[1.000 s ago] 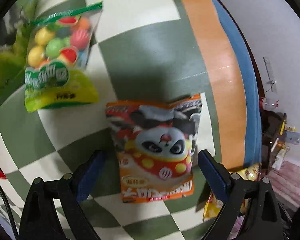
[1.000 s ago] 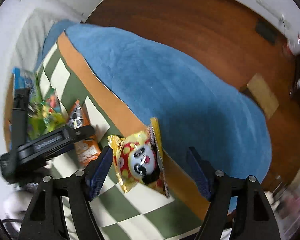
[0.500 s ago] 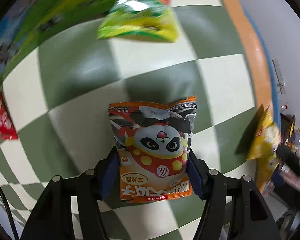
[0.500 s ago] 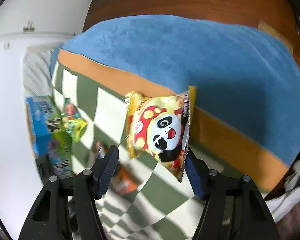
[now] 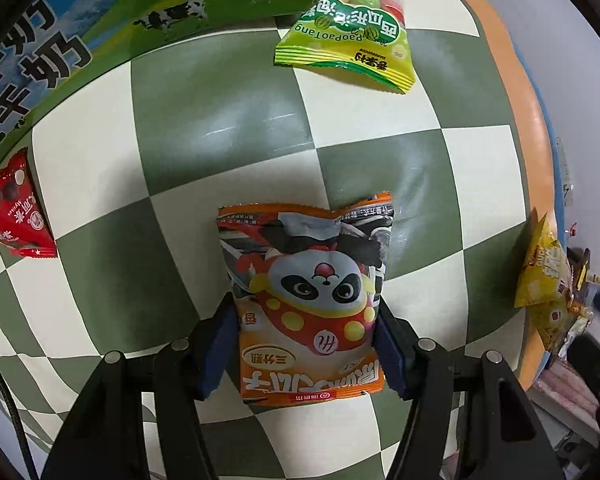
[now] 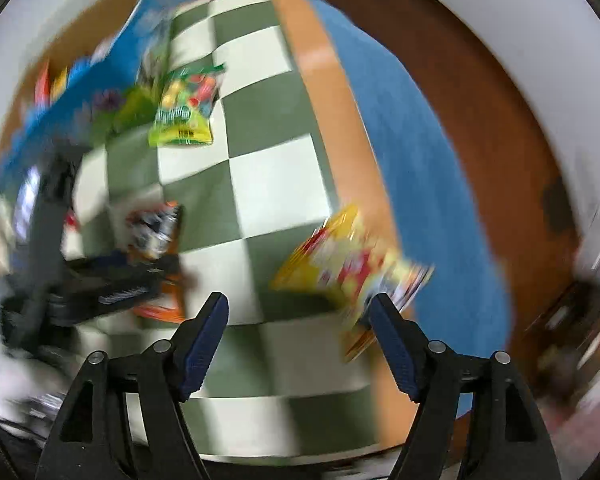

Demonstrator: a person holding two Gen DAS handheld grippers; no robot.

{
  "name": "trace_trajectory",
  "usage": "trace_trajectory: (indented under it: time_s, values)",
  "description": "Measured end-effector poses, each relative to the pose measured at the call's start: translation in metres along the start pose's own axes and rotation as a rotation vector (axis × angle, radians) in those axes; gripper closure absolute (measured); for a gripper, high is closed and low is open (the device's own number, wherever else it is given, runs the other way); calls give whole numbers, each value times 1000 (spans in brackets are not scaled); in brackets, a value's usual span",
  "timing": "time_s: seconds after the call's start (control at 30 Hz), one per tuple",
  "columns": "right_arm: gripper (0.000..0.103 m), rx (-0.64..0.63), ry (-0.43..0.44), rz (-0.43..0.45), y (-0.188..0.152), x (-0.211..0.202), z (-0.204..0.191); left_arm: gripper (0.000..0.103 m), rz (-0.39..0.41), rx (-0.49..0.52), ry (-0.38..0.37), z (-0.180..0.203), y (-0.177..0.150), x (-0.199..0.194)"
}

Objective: Organize snacks
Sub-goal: 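Grasp the orange panda bag with the left gripper while the right grasps the yellow panda bag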

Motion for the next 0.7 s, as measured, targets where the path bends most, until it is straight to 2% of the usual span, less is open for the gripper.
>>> trace_trajectory:
  time_s: [0.1,0.2,0.23,0.27,0.33,0.47,0.5,0.57,0.7]
  values:
    - [26,-213,-126,-107,2,29,5,42,8,18,19,-3,-3,-1]
    - [26,-264,-167,-185,0,54,12,42,14,32,33,-1,-6,0]
    - [27,-246,-163,-204,-2,59,15,42,16,32,36,0,-7,1]
    - [32,-177,-126,-214,-2,65,19,42,16,32,36,2,-9,4]
    - [37,-22,-26,-217,-3,70,23,42,16,30,34,3,-9,4]
    - [35,200,195,-236,-8,65,18,42,11,19,21,3,-12,1]
    - [33,220,217,-237,-9,62,18,42,10,17,18,4,-12,2]
    - [24,220,188,-204,-4,54,22,42,6,11,14,4,-13,4]
    - [24,205,168,-166,5,52,26,42,-2,5,16,3,-13,11]
Point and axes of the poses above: each gripper's, at about its wrist camera, not at the fingertips, and x roughly the way its jaws point, z to its right, y to its top, the point moved 8 cm from there along x, roughly the way its jaws point, and after that the axes turned 7 degrees about z, right-handed, at the moved point
